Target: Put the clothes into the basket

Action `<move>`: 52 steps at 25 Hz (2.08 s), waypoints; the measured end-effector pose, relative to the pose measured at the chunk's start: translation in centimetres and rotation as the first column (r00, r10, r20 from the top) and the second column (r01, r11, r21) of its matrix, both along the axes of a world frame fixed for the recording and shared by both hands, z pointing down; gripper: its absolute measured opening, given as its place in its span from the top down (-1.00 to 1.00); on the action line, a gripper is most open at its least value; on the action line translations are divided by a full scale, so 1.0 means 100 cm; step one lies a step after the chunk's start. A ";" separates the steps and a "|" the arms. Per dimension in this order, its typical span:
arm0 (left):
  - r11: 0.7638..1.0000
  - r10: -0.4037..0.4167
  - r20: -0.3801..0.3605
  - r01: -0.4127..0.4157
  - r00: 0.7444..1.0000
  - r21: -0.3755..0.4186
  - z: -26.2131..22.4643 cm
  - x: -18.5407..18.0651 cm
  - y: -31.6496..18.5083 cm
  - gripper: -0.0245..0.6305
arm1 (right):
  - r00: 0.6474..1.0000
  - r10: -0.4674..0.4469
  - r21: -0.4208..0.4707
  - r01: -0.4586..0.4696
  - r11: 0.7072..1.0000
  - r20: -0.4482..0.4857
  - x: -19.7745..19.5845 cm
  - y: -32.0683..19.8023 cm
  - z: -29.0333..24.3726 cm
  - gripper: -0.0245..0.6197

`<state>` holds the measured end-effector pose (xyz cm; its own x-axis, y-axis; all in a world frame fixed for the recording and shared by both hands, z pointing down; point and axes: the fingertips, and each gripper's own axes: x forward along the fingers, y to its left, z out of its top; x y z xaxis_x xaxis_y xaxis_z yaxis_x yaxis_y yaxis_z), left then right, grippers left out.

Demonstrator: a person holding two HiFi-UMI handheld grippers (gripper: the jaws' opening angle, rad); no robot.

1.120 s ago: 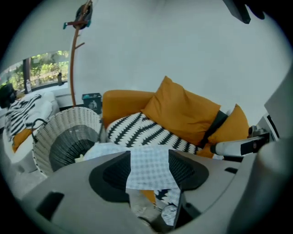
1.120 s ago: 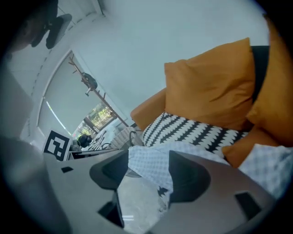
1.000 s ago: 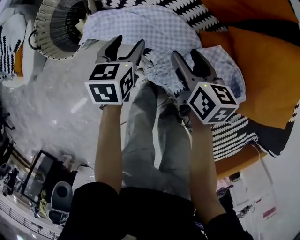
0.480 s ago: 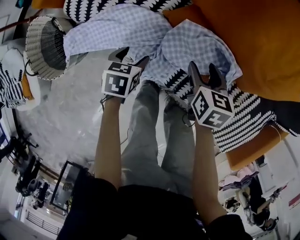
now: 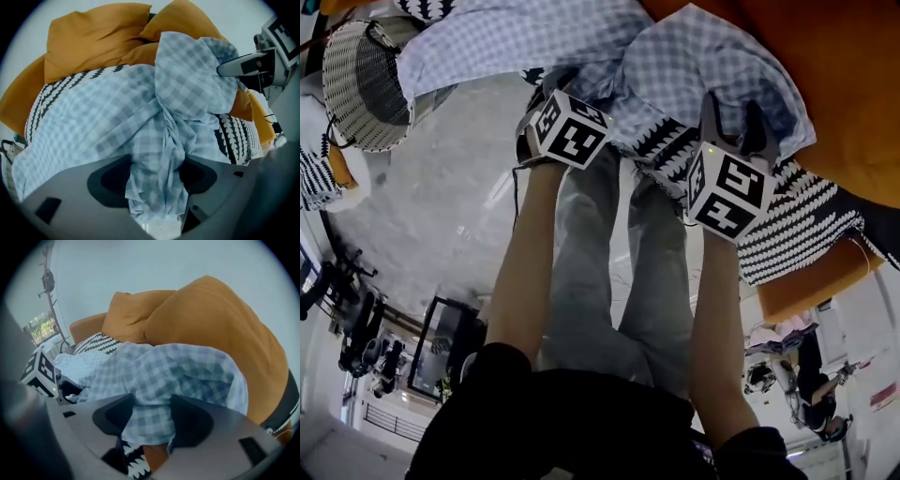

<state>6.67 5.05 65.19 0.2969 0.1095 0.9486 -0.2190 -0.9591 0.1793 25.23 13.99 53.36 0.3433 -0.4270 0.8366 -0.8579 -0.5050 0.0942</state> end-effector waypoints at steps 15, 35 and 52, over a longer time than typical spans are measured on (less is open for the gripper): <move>0.958 -0.277 -0.224 0.252 0.934 -0.135 -0.069 -0.020 -0.026 0.73 | 0.964 -0.069 0.163 0.027 0.986 0.256 -0.044 -0.039 -0.019 0.86; 0.601 -0.703 -0.452 0.799 0.549 0.036 -0.211 -0.193 -0.151 0.73 | 0.707 -0.635 0.547 0.413 0.729 0.312 -0.243 -0.240 -0.130 0.87; 0.313 -0.677 -0.626 0.921 0.386 0.230 -0.333 -0.369 -0.265 0.73 | 0.419 -0.898 0.730 0.572 0.374 0.131 -0.453 -0.375 -0.227 0.87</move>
